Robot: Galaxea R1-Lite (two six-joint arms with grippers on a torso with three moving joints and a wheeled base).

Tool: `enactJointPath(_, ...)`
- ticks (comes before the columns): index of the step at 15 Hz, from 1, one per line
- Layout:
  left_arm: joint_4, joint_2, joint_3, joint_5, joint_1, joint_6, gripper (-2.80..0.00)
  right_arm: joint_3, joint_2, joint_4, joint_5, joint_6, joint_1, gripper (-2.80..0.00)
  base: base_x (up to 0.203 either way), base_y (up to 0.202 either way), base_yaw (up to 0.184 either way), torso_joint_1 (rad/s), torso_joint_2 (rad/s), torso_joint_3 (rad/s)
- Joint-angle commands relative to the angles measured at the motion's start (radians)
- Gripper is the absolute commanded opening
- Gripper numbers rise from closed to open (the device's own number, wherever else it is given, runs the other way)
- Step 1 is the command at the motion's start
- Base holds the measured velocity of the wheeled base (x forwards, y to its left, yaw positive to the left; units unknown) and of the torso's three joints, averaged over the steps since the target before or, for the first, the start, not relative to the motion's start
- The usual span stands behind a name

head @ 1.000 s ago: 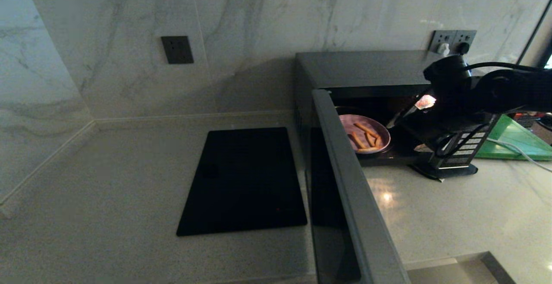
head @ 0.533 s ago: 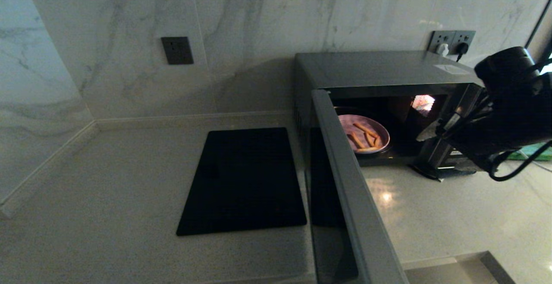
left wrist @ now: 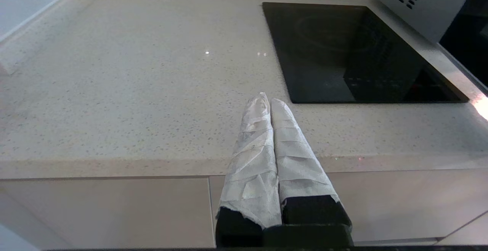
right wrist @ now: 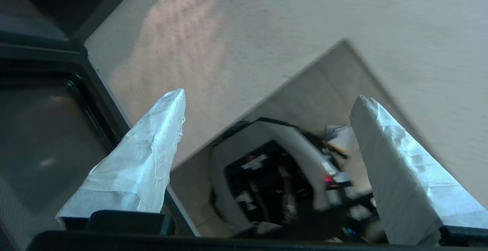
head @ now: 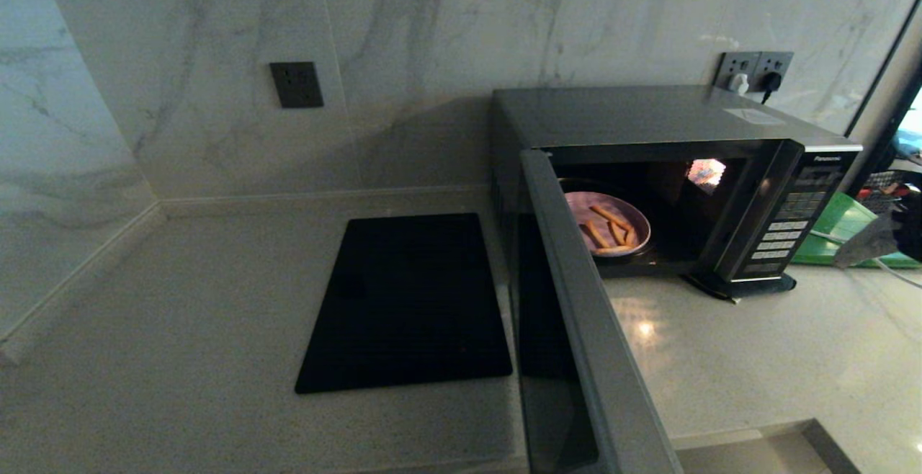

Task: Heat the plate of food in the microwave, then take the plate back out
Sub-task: Close the microwave oven

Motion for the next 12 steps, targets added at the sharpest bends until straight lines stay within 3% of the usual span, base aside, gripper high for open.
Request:
enactJointPath(1, 0.0, 0.002, 0.0, 0.001, 0.0, 0.0, -2.8, -0.117, -0.028, 0.109, -0.019, 0.002, 0.027, 0.0, 0.0, 0.0, 0.0, 0.0, 0.0, 0.0)
enactJointPath(5, 0.0, 0.002, 0.0, 0.001, 0.0, 0.0, -2.8, -0.298, -0.023, 0.172, -0.029, -0.022, 0.135, 0.0, 0.0, 0.0, 0.0, 0.0, 0.0, 0.0)
enactJointPath(7, 0.0, 0.002, 0.0, 0.001, 0.0, 0.0, -2.8, -0.39, -0.022, 0.197, -0.032, -0.049, 0.248, 0.0, 0.0, 0.0, 0.0, 0.0, 0.0, 0.0)
enactJointPath(10, 0.0, 0.002, 0.0, 0.001, 0.0, 0.0, -2.8, -0.412, -0.023, 0.231, -0.013, -0.114, 0.434, 0.0, 0.0, 0.0, 0.0, 0.0, 0.0, 0.0)
enactJointPath(12, 0.0, 0.002, 0.0, 0.001, 0.0, 0.0, -2.8, -0.415, -0.003, 0.234, -0.009, -0.161, 0.517, 0.0, 0.0, 0.0, 0.0, 0.0, 0.0, 0.0)
